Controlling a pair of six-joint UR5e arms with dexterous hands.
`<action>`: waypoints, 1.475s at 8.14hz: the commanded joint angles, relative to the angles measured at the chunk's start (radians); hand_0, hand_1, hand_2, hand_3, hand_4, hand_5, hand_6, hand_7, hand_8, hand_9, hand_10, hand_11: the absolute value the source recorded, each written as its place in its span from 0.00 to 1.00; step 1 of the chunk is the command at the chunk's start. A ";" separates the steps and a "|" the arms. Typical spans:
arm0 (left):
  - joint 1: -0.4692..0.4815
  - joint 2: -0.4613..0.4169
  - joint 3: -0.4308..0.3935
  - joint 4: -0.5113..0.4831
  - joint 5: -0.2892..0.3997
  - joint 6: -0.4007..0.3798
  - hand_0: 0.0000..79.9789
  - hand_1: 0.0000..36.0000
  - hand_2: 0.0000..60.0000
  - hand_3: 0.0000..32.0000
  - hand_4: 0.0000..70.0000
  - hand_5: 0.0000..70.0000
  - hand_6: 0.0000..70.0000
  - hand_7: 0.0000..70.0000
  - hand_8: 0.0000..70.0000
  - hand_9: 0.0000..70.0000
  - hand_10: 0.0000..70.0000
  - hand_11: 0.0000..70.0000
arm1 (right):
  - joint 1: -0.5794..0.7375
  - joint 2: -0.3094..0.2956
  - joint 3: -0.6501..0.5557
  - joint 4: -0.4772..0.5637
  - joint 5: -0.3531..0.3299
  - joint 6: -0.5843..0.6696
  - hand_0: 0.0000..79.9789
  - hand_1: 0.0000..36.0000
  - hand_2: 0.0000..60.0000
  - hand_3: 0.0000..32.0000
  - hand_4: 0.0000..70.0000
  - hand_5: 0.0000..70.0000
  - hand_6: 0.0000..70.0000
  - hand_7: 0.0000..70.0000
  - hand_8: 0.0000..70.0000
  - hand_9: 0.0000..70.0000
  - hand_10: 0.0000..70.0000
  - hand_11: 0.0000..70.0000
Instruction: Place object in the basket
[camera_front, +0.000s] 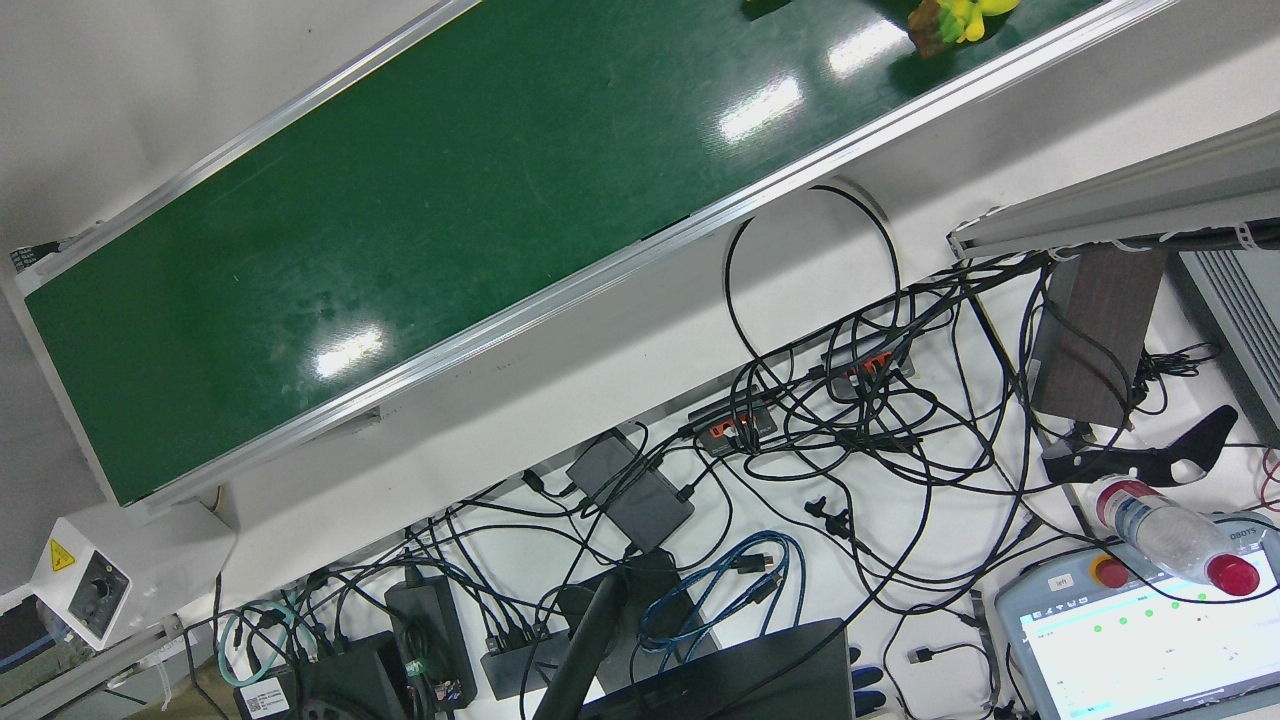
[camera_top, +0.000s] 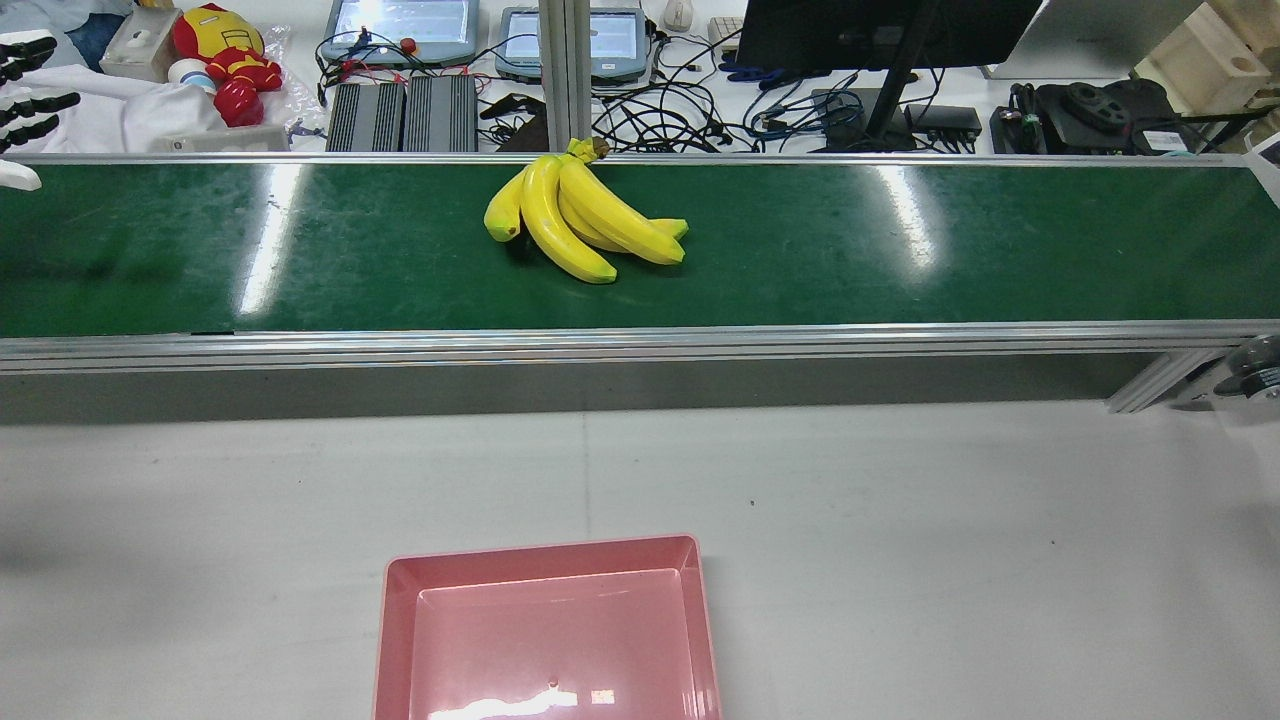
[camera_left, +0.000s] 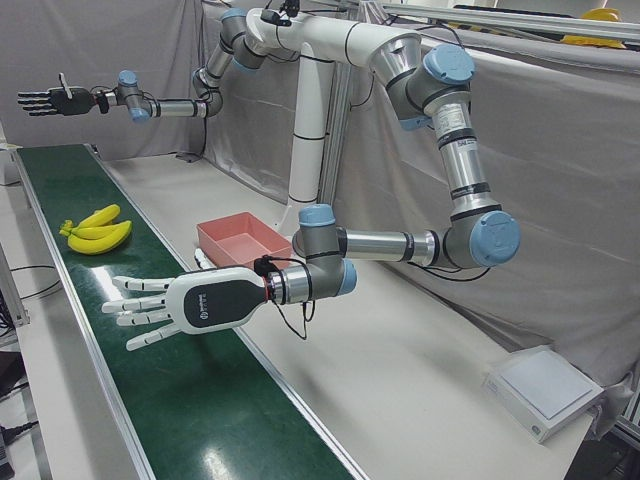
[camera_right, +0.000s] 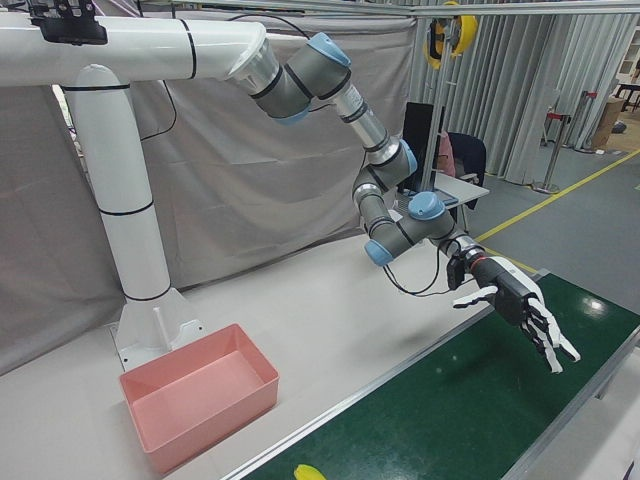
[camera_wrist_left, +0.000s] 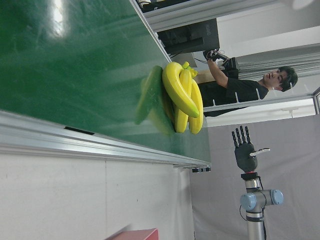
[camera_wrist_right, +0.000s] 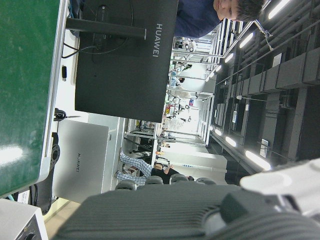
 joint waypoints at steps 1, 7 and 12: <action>-0.002 0.000 0.000 0.001 0.000 0.000 0.70 0.42 0.00 0.42 0.13 0.26 0.04 0.11 0.19 0.18 0.04 0.09 | 0.000 -0.001 0.000 0.000 0.000 0.000 0.00 0.00 0.00 0.00 0.00 0.00 0.00 0.00 0.00 0.00 0.00 0.00; 0.000 0.004 0.000 0.001 -0.006 0.000 0.71 0.44 0.00 0.42 0.14 0.26 0.04 0.10 0.18 0.18 0.05 0.10 | 0.000 -0.001 0.000 0.002 0.000 0.001 0.00 0.00 0.00 0.00 0.00 0.00 0.00 0.00 0.00 0.00 0.00 0.00; 0.000 -0.006 -0.015 0.015 -0.006 0.005 0.73 0.53 0.02 0.59 0.07 0.27 0.02 0.11 0.17 0.17 0.07 0.13 | 0.002 -0.001 0.000 0.002 0.000 0.000 0.00 0.00 0.00 0.00 0.00 0.00 0.00 0.00 0.00 0.00 0.00 0.00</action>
